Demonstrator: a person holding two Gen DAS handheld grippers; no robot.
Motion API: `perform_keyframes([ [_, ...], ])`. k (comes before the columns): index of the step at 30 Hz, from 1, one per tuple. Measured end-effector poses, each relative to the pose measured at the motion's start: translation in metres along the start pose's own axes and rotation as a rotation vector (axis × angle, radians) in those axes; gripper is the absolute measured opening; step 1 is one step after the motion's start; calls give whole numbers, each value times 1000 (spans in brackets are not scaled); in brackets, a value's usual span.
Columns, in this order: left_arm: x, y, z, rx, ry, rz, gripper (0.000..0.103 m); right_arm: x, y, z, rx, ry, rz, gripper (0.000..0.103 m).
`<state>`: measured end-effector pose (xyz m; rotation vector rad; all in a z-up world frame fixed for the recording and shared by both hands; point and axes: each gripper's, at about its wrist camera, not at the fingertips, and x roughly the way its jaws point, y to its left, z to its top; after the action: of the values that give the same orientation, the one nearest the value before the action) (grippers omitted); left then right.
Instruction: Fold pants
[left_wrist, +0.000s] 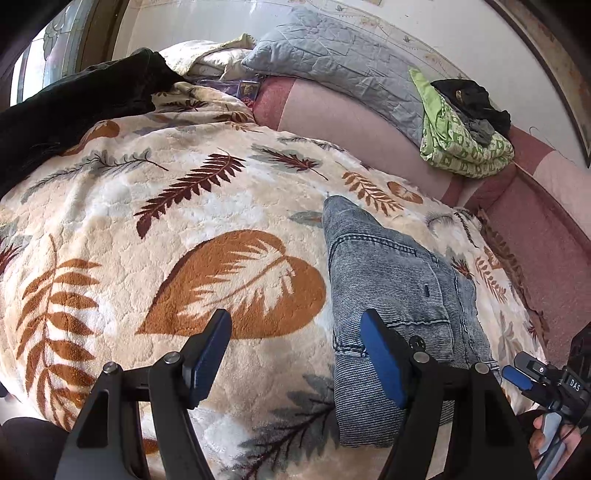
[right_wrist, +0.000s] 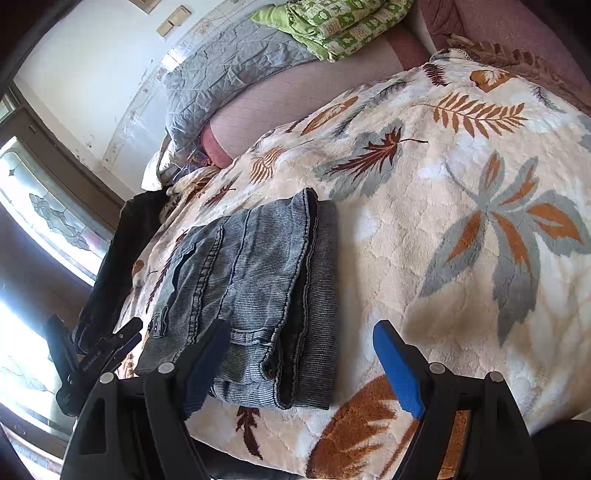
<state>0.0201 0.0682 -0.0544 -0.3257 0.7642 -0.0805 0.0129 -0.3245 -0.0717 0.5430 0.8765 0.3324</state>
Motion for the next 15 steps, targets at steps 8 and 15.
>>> perform_keyframes([
  [8, -3, 1, -2, -1, -4, -6, 73, 3, 3, -1, -16, 9, 0, 82],
  [15, -1, -2, -2, 6, 3, -25, 73, 2, 0, -1, 5, 10, 20, 82],
])
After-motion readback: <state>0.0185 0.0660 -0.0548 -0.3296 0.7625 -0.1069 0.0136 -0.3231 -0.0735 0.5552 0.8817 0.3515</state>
